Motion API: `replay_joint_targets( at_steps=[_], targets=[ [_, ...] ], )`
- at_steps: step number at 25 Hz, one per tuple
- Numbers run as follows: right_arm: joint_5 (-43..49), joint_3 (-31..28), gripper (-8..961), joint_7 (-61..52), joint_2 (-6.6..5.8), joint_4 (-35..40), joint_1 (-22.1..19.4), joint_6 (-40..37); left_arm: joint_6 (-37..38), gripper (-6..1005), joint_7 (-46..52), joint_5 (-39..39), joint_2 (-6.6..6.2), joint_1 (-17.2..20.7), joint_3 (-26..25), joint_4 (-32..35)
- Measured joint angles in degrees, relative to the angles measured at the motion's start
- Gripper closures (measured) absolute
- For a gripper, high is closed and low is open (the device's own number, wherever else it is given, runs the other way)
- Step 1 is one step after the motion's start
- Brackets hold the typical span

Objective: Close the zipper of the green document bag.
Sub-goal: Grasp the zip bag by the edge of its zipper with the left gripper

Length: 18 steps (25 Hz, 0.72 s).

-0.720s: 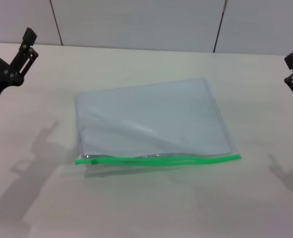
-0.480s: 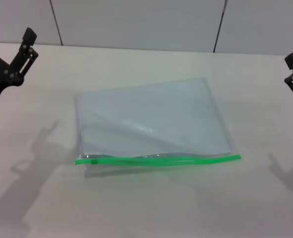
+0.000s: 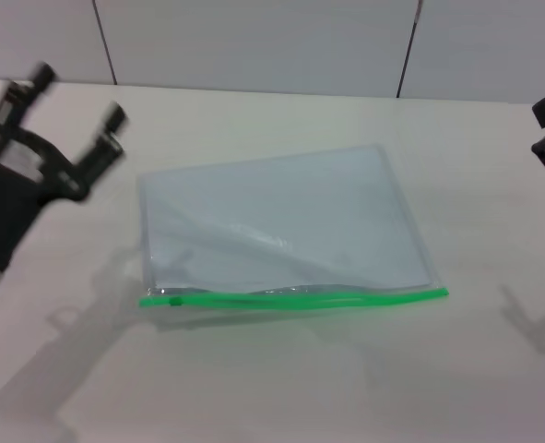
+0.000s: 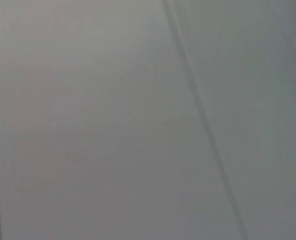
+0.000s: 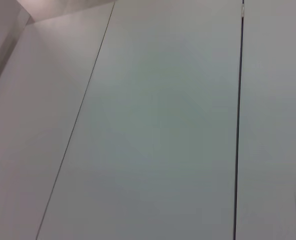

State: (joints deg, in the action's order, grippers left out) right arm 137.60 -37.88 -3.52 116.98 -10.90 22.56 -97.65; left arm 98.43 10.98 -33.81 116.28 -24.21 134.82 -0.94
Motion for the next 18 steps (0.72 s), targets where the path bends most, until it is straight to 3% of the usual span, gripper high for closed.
replay_joint_targets(
  at_steps=[11,18],
  targets=[
    [-0.12,-0.25,85,-0.01,-0.09,0.29,-0.27,-0.6,-0.28,213,-15.76,24.58,-0.02,0.89,0.0,-4.8],
    [-0.15,-0.62,86,0.13,-0.09,0.79,-0.41,-1.49,-4.67,227,-24.43,29.43,-0.04,2.05,0.0,-7.29]
  ],
)
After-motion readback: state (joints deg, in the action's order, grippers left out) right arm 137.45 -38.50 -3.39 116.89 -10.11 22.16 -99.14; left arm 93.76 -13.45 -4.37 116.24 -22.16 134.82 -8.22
